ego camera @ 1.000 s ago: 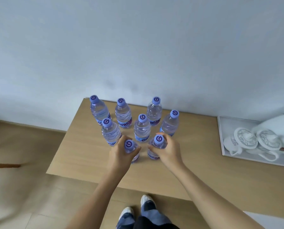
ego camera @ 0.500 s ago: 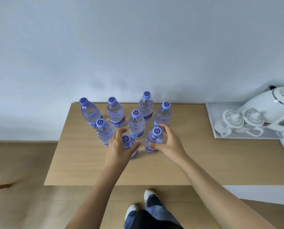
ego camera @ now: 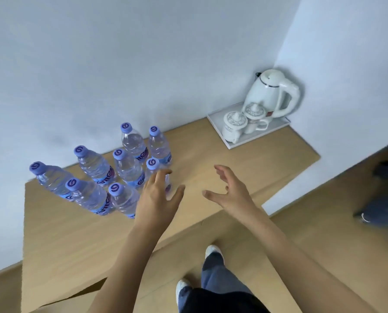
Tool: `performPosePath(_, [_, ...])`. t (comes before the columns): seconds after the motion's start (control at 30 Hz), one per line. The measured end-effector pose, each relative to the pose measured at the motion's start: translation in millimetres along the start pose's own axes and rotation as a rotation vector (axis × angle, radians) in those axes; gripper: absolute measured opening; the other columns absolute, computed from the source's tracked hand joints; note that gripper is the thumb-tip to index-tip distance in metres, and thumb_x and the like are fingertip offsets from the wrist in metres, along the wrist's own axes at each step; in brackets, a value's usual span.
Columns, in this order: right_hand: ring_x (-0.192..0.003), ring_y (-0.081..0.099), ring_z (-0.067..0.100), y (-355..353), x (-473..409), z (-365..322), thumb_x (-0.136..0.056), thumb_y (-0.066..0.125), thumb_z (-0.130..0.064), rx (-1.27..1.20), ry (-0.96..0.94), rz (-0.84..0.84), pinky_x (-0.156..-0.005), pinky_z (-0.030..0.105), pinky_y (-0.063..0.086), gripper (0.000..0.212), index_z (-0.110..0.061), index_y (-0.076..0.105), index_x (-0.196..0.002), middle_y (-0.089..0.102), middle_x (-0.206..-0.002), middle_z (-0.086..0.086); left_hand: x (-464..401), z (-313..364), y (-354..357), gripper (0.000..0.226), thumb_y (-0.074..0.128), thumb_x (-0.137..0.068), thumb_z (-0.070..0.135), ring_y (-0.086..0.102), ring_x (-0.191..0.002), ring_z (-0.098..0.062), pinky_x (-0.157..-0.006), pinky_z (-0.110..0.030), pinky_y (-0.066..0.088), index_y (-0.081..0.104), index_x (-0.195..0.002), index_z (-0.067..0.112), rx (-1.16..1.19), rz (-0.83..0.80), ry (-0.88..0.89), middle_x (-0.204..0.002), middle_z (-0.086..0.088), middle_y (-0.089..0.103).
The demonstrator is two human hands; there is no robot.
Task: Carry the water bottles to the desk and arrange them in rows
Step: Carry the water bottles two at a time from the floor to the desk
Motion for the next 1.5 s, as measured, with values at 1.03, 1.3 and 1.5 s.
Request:
performPosePath(1.03, [-0.124, 0.049, 0.010, -532.3, 178.4, 274.5, -0.084, 0.078, -0.029, -0.240, 0.427, 0.807, -0.094, 0.024, 0.040, 0.065, -0.030, 0.045, -0.140, 0.050, -0.139, -0.007, 33.6, 479.0, 480.0, 0.043, 0.057, -0.091, 0.046, 0.049, -0.104, -0.002, -0.083, -0.024, 0.036, 0.048, -0.129, 0.030, 0.016, -0.786, 0.568, -0.126, 0.014, 0.054])
performPosePath(1.3, [-0.124, 0.051, 0.014, -654.2, 163.2, 339.9, -0.083, 0.078, -0.028, -0.236, 0.519, 0.941, -0.098, 0.027, 0.043, 0.064, -0.024, 0.047, -0.138, 0.053, -0.137, -0.007, 9.5, 590.2, 602.7, 0.048, 0.053, -0.094, 0.048, 0.053, -0.120, -0.011, -0.090, -0.019, 0.034, 0.046, -0.135, 0.025, -0.039, -0.931, 0.683, -0.136, 0.007, 0.053])
performPosePath(1.5, [-0.128, 0.050, 0.015, -776.7, 102.8, 376.8, -0.086, 0.075, -0.032, -0.192, 0.561, 0.953, -0.100, 0.027, 0.042, 0.064, -0.020, 0.045, -0.141, 0.052, -0.141, -0.005, -51.4, 689.2, 702.6, 0.048, 0.055, -0.092, 0.050, 0.054, -0.118, -0.011, -0.090, -0.019, 0.039, 0.049, -0.131, 0.023, -0.051, -0.956, 0.732, -0.133, 0.006, 0.056])
Point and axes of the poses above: each hand's wrist, its own x-axis away from the middle knuckle, its own y-axis out of the palm, z = x × y, the point moved 4 cm from there along -x, towards the middle knuckle
